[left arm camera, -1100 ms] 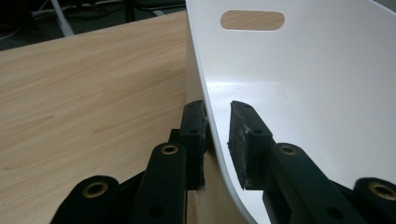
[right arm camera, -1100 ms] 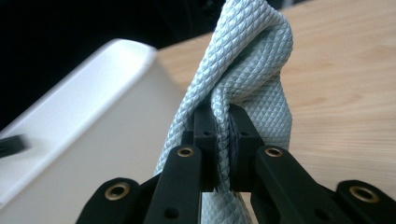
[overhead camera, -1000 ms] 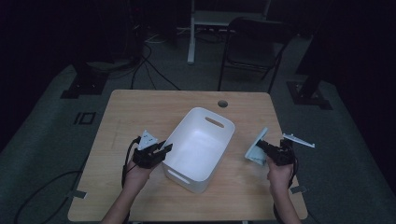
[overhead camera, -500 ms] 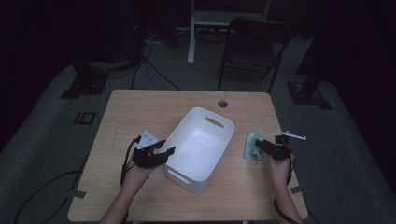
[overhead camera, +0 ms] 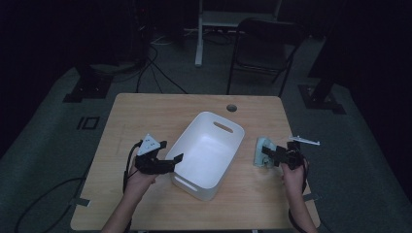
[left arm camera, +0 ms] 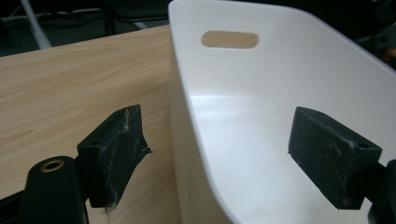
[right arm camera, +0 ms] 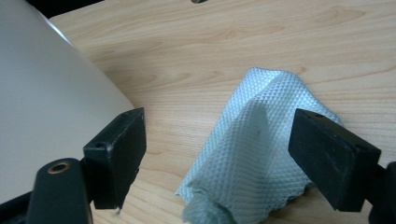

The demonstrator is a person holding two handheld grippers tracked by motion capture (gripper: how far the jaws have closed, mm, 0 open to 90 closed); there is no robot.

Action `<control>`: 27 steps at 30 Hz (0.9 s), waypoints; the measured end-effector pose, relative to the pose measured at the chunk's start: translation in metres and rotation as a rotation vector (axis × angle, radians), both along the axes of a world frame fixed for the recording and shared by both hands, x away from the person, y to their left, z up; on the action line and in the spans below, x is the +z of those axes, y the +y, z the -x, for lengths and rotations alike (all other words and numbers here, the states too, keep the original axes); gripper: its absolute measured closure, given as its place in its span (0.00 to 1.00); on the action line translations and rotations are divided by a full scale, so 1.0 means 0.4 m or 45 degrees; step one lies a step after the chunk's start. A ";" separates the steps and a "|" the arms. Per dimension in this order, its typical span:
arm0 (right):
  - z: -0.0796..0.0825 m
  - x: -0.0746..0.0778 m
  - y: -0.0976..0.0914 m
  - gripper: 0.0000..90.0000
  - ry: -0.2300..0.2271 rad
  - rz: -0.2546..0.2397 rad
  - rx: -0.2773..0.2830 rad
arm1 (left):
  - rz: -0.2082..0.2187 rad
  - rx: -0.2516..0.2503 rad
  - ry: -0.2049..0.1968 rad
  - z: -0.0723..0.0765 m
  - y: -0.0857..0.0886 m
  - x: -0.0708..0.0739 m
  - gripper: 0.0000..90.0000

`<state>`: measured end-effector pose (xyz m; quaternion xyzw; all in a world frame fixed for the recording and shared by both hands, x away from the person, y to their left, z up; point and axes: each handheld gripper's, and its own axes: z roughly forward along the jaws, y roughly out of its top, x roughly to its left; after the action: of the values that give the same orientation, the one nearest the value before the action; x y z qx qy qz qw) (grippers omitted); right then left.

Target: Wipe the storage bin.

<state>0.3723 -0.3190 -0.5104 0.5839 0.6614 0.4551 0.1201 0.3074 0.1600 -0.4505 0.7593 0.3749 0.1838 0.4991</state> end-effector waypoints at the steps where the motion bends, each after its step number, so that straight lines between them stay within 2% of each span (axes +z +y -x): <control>1: 0.003 0.001 0.003 0.21 -0.023 0.014 0.004 | -0.007 0.007 -0.011 0.004 0.001 0.003 0.20; 7: 0.024 0.021 0.020 0.21 -0.068 0.083 0.036 | 0.011 0.002 -0.013 0.016 0.017 0.020 0.20; 11: 0.041 0.034 0.032 0.21 -0.102 0.102 0.068 | 0.001 0.010 -0.032 0.031 0.032 0.028 0.20; 15: 0.058 0.039 0.039 0.21 -0.128 0.102 0.099 | 0.025 0.027 -0.025 0.043 0.052 0.025 0.20; 21: 0.091 0.035 0.041 0.21 -0.148 0.082 0.129 | 0.036 0.082 -0.026 0.070 0.096 0.018 0.20; 27: 0.106 0.016 0.042 0.21 -0.157 0.090 0.148 | 0.080 0.178 -0.046 0.100 0.151 0.006 0.20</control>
<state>0.3298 -0.3021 -0.5038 0.5109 0.7011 0.4729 0.1544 0.2676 0.2204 -0.4482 0.7118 0.4236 0.2199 0.5153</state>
